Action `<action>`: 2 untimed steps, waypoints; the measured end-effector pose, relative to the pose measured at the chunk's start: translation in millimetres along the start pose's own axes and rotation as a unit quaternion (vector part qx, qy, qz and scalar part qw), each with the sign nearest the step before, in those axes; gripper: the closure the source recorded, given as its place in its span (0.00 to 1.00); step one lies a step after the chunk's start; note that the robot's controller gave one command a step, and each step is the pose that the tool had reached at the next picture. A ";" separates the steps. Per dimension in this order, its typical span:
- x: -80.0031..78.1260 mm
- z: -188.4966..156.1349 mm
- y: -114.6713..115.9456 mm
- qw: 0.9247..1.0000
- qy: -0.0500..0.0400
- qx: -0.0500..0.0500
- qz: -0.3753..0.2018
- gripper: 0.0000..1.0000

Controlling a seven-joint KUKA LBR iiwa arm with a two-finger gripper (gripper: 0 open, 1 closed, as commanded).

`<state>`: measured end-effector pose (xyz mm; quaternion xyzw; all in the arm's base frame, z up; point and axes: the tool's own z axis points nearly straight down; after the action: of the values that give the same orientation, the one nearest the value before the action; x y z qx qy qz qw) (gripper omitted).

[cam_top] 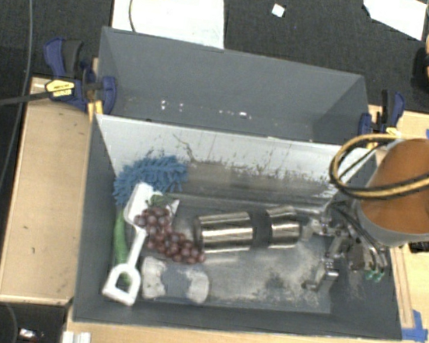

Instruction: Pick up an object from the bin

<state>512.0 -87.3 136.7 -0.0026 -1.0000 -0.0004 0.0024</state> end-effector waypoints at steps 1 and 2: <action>-2.0 -3.2 0.2 1.000 -0.004 0.001 -0.003 0.00; -77.8 59.0 38.3 1.000 -0.016 0.002 -0.002 0.00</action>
Offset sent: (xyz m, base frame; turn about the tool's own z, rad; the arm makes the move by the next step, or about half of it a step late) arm 0.0706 0.0403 -0.0667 -0.0075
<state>589.7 -49.4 77.3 -0.0009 -0.9999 0.0020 -0.0141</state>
